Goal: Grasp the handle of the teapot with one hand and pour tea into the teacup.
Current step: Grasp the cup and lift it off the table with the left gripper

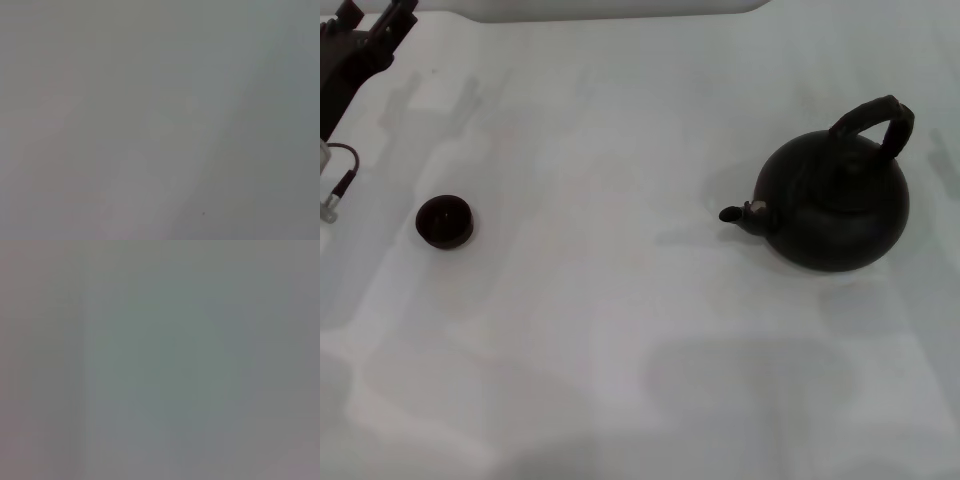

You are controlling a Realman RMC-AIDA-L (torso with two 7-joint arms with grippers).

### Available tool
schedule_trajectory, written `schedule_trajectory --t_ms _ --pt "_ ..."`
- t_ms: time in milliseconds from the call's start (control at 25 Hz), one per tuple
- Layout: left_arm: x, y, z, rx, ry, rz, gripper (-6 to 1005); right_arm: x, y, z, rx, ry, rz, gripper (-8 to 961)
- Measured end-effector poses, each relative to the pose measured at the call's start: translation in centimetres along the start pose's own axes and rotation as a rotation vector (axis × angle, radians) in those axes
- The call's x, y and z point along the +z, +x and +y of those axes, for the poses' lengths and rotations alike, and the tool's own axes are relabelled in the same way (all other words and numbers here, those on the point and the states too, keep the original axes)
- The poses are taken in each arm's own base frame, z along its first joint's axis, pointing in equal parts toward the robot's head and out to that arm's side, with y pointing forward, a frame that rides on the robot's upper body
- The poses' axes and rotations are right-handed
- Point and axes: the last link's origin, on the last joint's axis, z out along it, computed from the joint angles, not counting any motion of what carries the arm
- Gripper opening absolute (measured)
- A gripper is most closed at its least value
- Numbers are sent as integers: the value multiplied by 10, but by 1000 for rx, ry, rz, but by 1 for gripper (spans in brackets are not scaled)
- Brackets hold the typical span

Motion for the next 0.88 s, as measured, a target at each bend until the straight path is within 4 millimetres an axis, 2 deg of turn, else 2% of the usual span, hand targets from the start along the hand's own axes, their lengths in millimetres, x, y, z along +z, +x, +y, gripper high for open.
schedule_trajectory --t_ms 600,880 --pt "0 -1 2 -14 -15 -14 866 0 1 0 0 2 8 854" --pt "26 15 16 -49 -151 -166 866 -1 2 -1 -2 3 12 853"
